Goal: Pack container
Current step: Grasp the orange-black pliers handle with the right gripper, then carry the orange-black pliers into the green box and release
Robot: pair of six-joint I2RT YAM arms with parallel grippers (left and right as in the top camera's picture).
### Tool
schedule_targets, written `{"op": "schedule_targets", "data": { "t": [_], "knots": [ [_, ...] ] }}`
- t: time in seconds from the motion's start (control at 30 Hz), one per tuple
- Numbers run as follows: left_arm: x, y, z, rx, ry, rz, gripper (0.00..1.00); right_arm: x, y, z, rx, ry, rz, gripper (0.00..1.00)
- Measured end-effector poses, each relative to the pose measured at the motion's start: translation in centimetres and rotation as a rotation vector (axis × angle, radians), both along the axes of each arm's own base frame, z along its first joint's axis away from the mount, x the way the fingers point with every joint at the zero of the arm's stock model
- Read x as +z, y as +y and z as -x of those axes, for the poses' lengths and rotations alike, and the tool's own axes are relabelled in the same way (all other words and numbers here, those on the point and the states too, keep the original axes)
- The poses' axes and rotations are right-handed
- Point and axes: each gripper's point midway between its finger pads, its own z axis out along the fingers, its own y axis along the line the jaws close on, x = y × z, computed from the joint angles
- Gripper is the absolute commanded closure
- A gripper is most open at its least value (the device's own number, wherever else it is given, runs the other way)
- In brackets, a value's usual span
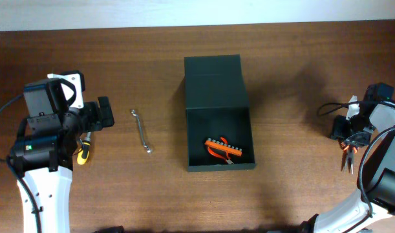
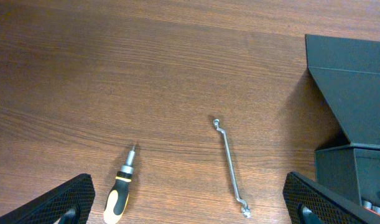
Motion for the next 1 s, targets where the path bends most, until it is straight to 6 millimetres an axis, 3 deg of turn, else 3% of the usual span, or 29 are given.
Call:
{"op": "schedule_targets", "data": {
  "t": [0.2, 0.33, 1.0],
  "knots": [
    [0.0, 0.0, 0.0, 0.0, 0.0, 0.0, 0.01, 0.0, 0.0, -0.04, -0.004, -0.002, -0.001, 0.65],
    [0.0, 0.0, 0.0, 0.0, 0.0, 0.0, 0.01, 0.01, 0.02, -0.11, -0.006, -0.005, -0.002, 0.78],
    [0.0, 0.0, 0.0, 0.0, 0.0, 0.0, 0.01, 0.05, 0.22, -0.26, -0.011, -0.017, -0.018, 0.96]
  ]
}}
